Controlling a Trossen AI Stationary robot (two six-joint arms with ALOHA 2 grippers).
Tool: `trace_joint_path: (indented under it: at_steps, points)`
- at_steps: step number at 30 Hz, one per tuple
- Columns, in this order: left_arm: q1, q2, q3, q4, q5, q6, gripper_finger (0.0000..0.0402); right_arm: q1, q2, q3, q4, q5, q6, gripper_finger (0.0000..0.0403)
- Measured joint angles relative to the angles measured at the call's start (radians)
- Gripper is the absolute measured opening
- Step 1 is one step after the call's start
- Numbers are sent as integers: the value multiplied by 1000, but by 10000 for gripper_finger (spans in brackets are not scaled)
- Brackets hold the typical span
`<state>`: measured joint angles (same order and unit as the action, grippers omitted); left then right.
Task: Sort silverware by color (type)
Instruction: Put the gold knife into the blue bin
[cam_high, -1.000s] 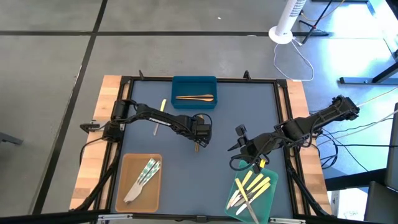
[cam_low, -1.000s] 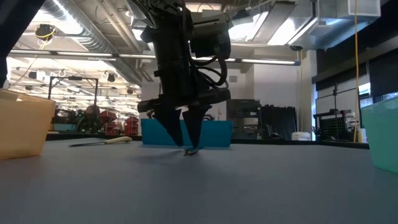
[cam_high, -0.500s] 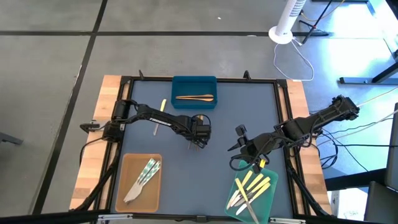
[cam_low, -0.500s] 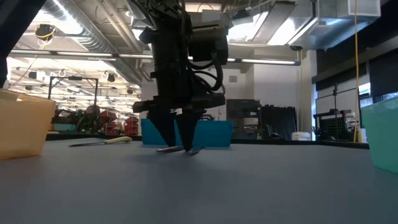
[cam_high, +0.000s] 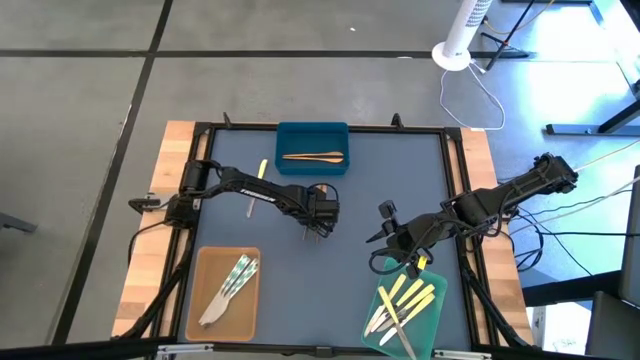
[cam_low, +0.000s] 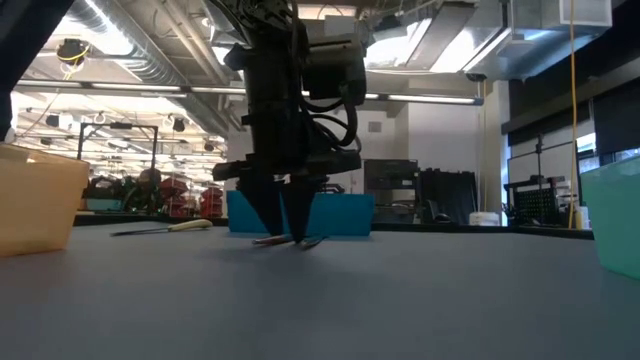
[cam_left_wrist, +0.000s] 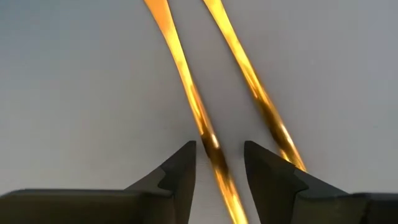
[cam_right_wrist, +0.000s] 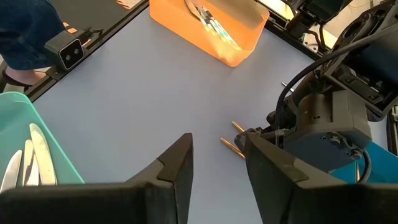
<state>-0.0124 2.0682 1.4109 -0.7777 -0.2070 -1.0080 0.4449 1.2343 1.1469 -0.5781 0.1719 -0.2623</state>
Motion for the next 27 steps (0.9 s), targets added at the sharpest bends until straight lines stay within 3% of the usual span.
trace_joint_path:
  at_steps: [16, 27]
  points:
    - [26, -3, 0, -1, 25, 21, 17, 0, 0, 0, 0, 0, 0, 133]
    - [30, -3, 1, 0, 32, 24, 15, 0, 0, 0, 0, 0, 0, 133]
